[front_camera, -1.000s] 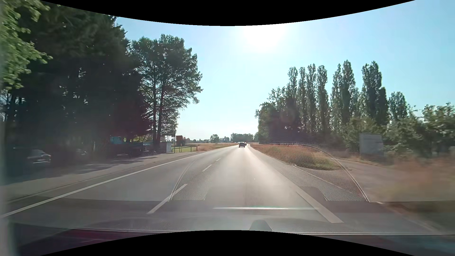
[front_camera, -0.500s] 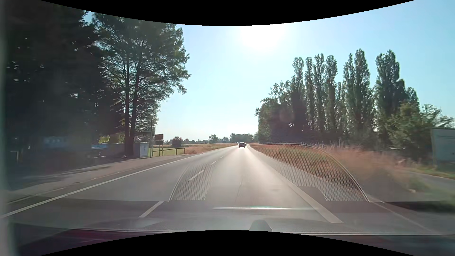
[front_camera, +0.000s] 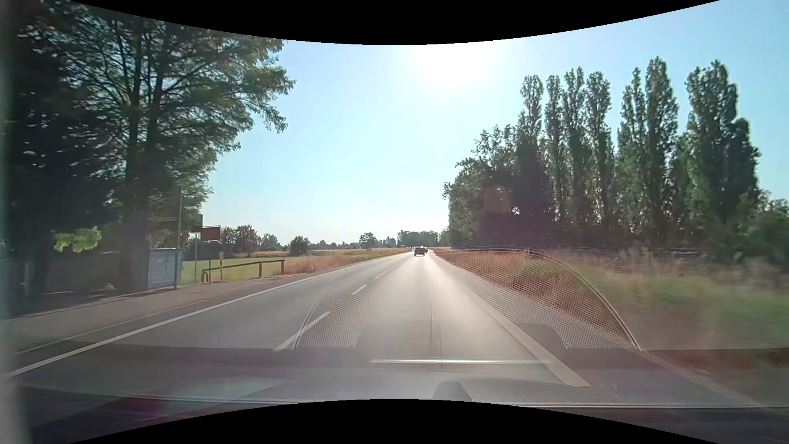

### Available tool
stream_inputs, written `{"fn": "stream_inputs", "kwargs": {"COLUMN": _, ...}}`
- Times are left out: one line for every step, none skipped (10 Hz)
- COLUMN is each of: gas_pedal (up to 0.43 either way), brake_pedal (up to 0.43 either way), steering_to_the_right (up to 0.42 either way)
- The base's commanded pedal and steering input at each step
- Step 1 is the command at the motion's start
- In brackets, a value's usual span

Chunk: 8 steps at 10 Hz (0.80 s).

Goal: Follow the waypoints while adhering to traffic rules and regulations

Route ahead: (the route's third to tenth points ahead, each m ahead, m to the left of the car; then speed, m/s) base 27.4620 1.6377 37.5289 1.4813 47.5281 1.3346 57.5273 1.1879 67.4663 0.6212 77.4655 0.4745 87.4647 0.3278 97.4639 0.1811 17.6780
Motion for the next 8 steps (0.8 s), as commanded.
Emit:
{"fn": "stream_inputs", "kwargs": {"gas_pedal": 0.331, "brake_pedal": 0.000, "steering_to_the_right": -0.001}}
{"fn": "stream_inputs", "kwargs": {"gas_pedal": 0.331, "brake_pedal": 0.000, "steering_to_the_right": -0.001}}
{"fn": "stream_inputs", "kwargs": {"gas_pedal": 0.331, "brake_pedal": 0.000, "steering_to_the_right": -0.001}}
{"fn": "stream_inputs", "kwargs": {"gas_pedal": 0.331, "brake_pedal": 0.000, "steering_to_the_right": -0.001}}
{"fn": "stream_inputs", "kwargs": {"gas_pedal": 0.331, "brake_pedal": 0.000, "steering_to_the_right": -0.001}}
{"fn": "stream_inputs", "kwargs": {"gas_pedal": 0.331, "brake_pedal": 0.000, "steering_to_the_right": 0.000}}
{"fn": "stream_inputs", "kwargs": {"gas_pedal": 0.331, "brake_pedal": 0.000, "steering_to_the_right": 0.000}}
{"fn": "stream_inputs", "kwargs": {"gas_pedal": 0.331, "brake_pedal": 0.000, "steering_to_the_right": 0.000}}
